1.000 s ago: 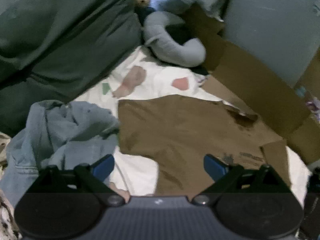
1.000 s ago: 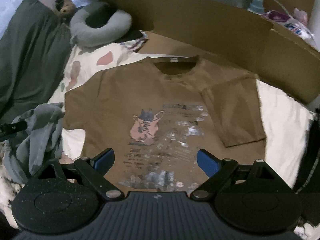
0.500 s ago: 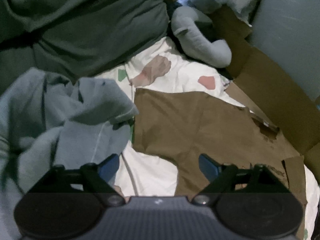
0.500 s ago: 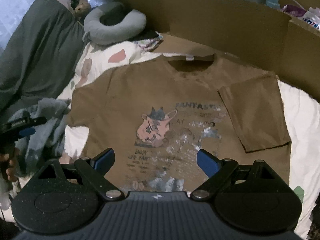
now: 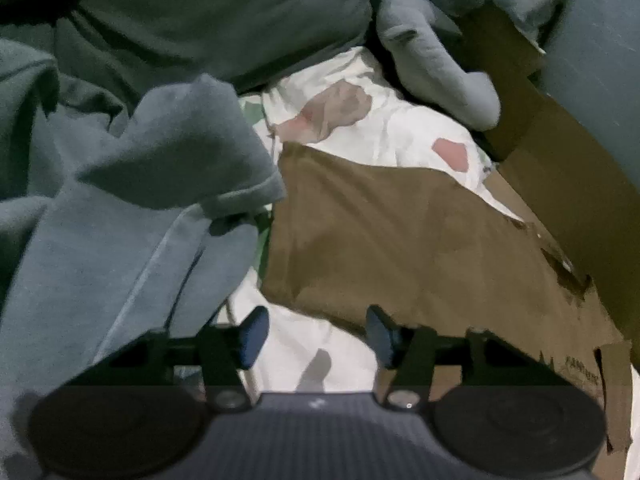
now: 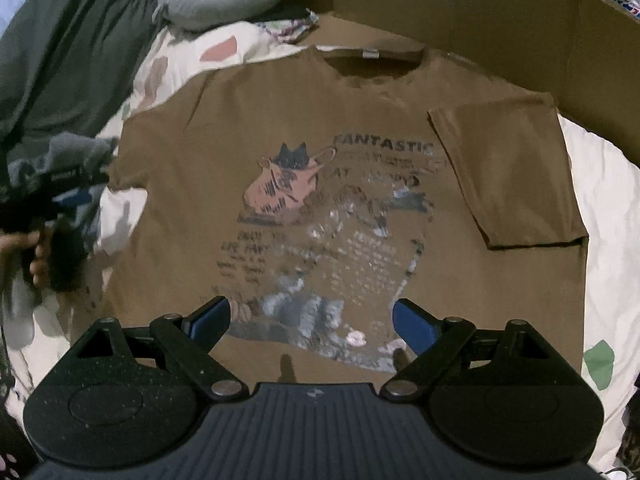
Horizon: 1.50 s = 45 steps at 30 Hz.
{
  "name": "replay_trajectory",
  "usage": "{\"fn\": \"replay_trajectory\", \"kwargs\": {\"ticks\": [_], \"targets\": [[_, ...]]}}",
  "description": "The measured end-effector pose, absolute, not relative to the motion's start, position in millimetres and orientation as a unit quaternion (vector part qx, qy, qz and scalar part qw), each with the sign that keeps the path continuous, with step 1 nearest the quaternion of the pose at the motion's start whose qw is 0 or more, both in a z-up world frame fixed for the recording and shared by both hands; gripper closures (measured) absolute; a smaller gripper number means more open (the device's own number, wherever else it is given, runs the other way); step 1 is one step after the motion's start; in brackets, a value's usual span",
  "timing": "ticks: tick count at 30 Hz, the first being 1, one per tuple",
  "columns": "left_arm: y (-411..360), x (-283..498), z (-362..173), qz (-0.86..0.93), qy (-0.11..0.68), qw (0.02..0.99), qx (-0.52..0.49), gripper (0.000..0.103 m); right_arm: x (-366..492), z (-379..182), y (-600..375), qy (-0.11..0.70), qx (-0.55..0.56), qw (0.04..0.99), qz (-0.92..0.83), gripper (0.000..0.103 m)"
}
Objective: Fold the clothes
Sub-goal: 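Move the left gripper to the unfolded shirt side edge while the right gripper follows over the shirt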
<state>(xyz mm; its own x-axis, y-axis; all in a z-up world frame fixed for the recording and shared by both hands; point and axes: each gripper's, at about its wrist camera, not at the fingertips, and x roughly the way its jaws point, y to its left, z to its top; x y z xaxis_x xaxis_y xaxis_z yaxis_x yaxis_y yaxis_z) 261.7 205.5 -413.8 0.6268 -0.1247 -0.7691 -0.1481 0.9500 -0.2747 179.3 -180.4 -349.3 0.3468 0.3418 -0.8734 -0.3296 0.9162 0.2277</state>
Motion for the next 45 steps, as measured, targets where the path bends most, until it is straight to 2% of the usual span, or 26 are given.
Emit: {"fn": "replay_trajectory", "kwargs": {"ticks": [9,12,16,20,24,36,41,45], "targets": [[209.9,279.3,-437.5,0.011,0.435,0.879,-0.193,0.048,173.6,-365.5,-175.3,0.553,-0.02,0.807,0.206,0.011],[213.9,280.7,-447.4,0.011,0.441,0.873,-0.21,0.042,172.7,-367.9,-172.3,0.556,-0.027,0.804,0.211,0.011],[221.1,281.8,-459.0,0.013,0.44,0.869,-0.227,0.041,170.8,-371.2,-170.4,0.561,-0.034,0.799,0.213,0.011],[219.0,286.4,-462.6,0.002,0.426,0.876,-0.224,0.032,167.7,-375.9,-172.5,0.568,-0.042,0.795,0.21,0.011],[215.5,288.2,-461.7,-0.006,0.415,0.884,-0.214,0.031,164.5,-380.7,-174.7,0.574,-0.05,0.79,0.208,0.011],[233.1,287.2,-445.2,-0.03,0.386,0.882,-0.267,0.059,167.2,-383.0,-167.4,0.56,-0.063,0.798,0.216,0.011],[238.7,288.9,-446.8,-0.025,0.386,0.875,-0.293,0.084,176.5,-381.7,-148.0,0.541,-0.09,0.8,0.245,0.011],[237.4,288.5,-446.0,-0.03,0.383,0.877,-0.29,0.089,185.0,-383.5,-138.5,0.535,-0.096,0.8,0.255,0.011]]}}
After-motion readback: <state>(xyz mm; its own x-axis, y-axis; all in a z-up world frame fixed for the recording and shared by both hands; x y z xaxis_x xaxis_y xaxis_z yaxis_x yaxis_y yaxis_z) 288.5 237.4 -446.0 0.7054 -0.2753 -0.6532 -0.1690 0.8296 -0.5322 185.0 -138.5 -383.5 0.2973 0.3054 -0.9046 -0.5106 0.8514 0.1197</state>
